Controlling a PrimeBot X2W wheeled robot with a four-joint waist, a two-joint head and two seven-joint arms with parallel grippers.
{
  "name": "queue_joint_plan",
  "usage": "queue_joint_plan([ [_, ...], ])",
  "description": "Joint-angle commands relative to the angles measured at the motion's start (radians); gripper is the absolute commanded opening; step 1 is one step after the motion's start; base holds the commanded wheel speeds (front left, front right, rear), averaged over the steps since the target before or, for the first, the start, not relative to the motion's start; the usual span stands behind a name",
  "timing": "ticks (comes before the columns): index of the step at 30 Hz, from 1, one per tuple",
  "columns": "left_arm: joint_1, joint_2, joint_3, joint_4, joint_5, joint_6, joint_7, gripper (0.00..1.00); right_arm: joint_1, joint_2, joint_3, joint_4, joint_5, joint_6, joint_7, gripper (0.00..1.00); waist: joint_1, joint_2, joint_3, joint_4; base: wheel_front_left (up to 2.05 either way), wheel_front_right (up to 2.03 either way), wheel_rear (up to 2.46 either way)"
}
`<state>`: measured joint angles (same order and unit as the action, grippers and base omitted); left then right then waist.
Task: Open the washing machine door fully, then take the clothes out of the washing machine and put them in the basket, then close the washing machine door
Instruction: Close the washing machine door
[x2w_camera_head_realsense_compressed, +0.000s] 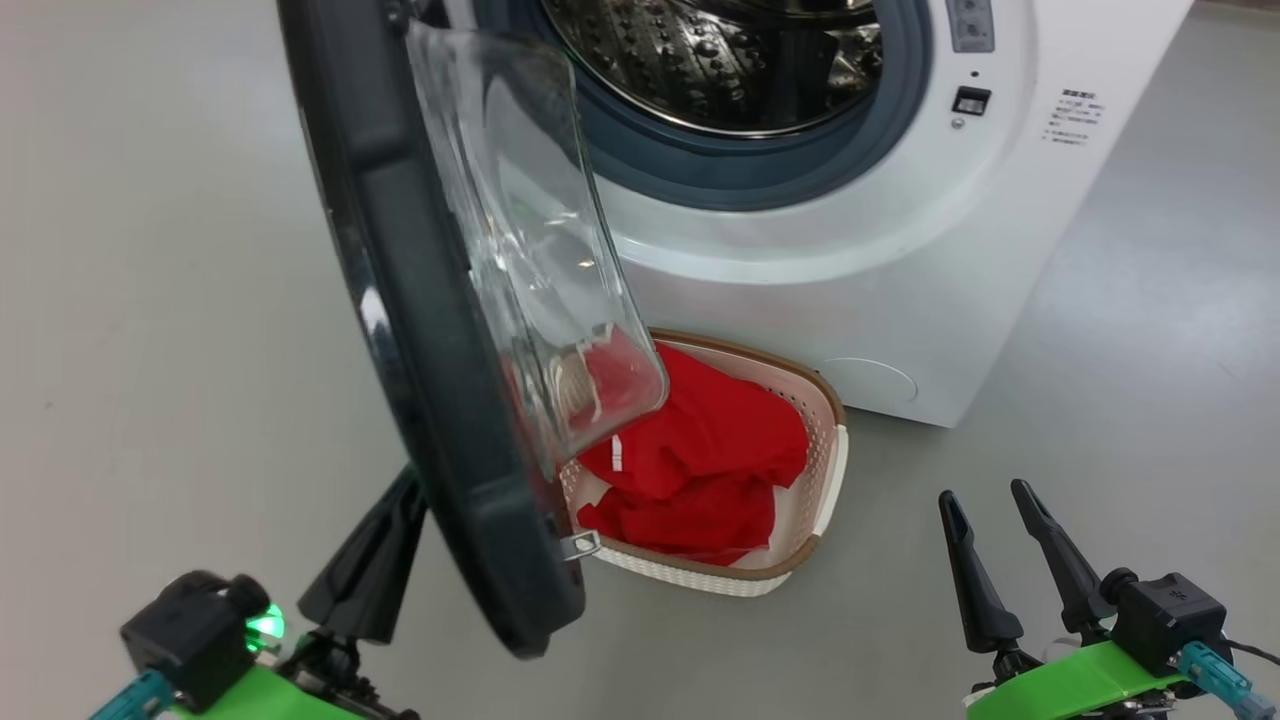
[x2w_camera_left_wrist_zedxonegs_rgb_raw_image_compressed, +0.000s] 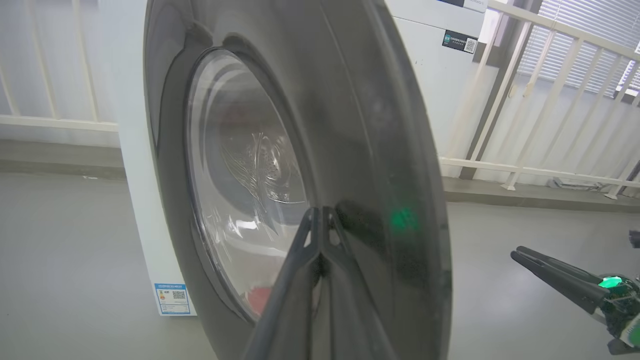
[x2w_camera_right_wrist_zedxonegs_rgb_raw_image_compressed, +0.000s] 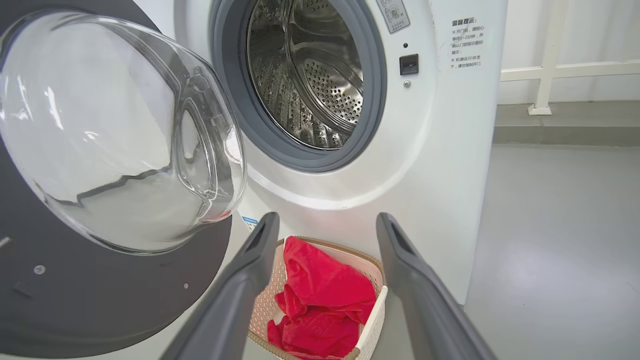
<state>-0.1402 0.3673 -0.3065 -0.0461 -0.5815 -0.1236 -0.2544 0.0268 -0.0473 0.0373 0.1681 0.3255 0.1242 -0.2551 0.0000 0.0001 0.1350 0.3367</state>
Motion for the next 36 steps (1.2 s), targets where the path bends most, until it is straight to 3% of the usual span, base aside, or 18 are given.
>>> queue_joint_plan([
  [1,-0.058,0.018,0.008,-0.029,0.011,-0.007,-0.007,0.00,-0.039,-0.003,0.018,-0.026,0.017,0.007,-0.007,1.00,0.0000,-0.0001,0.011,-0.020,0.00,0.00,0.00],
  [23,-0.313,-0.137,-0.067,0.139,0.057,-0.007,-0.007,0.00,-0.083,-0.003,0.008,-0.043,0.038,0.007,-0.007,1.00,0.0000,-0.0001,0.088,-0.166,0.00,0.00,0.00],
  [36,-0.559,-0.171,-0.082,0.303,0.040,-0.007,-0.007,0.00,-0.136,-0.003,-0.004,-0.059,0.065,0.007,-0.007,1.00,0.0000,-0.0001,0.178,-0.282,0.00,0.00,0.00],
])
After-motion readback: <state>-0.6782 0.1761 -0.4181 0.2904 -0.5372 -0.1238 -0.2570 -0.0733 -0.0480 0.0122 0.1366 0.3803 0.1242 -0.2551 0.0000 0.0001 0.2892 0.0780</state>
